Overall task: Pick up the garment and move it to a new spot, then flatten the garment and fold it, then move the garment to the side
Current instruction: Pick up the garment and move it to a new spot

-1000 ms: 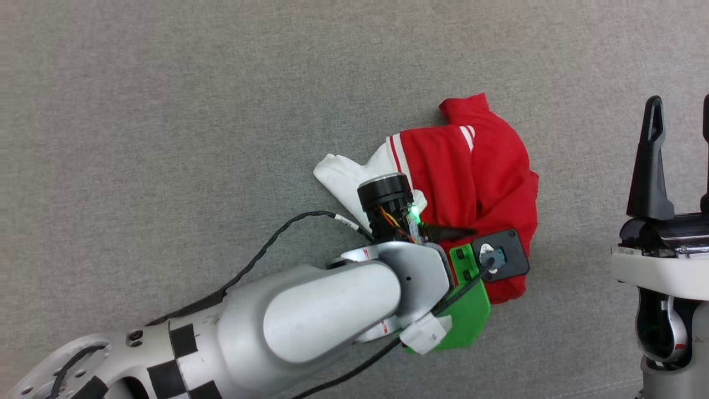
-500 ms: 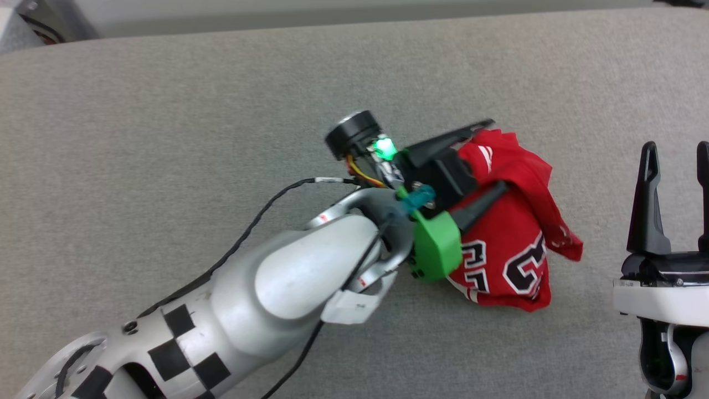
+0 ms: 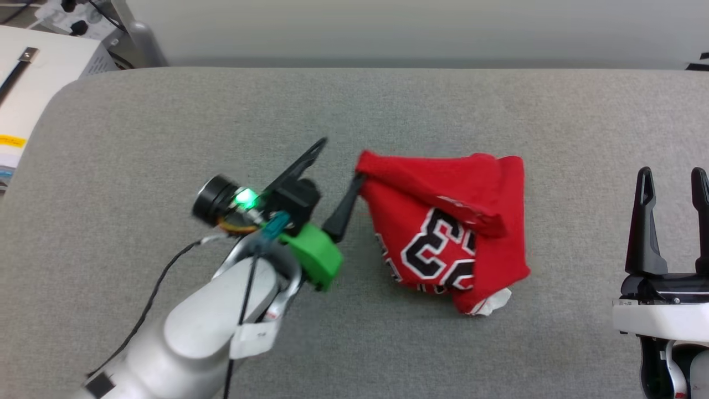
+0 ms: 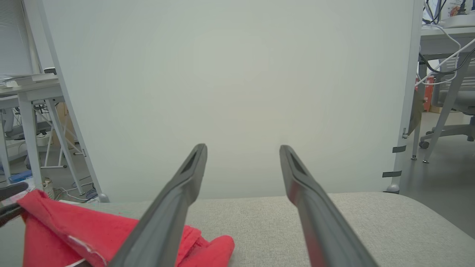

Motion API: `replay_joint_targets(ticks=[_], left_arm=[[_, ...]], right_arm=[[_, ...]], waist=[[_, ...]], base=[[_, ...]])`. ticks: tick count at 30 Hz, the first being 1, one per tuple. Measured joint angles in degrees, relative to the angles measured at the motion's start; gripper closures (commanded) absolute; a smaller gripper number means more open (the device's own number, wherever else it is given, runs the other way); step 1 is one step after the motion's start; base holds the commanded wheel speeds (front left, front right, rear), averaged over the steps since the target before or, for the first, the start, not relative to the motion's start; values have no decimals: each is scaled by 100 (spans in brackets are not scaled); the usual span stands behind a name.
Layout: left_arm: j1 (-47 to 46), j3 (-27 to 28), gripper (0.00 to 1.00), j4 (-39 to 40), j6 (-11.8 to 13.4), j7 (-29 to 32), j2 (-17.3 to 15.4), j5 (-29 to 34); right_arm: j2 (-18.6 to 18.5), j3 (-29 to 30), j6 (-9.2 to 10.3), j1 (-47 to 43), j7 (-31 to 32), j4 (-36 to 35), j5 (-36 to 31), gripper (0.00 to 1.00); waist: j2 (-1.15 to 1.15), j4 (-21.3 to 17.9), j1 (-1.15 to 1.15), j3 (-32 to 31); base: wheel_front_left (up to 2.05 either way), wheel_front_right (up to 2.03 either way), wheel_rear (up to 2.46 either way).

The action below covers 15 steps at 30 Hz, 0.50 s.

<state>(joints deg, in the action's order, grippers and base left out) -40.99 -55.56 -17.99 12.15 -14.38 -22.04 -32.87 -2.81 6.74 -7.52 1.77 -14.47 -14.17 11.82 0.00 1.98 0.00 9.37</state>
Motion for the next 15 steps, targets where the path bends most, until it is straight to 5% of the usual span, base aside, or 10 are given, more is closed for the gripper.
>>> replay_joint_targets(ticks=[6,15], left_arm=[[999,809,0,236,430,-29,-389,-45],[2569,2053,0,450,524,-29,-371,354]], right_arm=[[1,21,0,-69,0,21,0,0],[0,64,0,-184,0,81,-15,0]], waist=[[0,73,0,-146],[0,141,0,-272]], base=[[0,0,0],[0,0,0]])
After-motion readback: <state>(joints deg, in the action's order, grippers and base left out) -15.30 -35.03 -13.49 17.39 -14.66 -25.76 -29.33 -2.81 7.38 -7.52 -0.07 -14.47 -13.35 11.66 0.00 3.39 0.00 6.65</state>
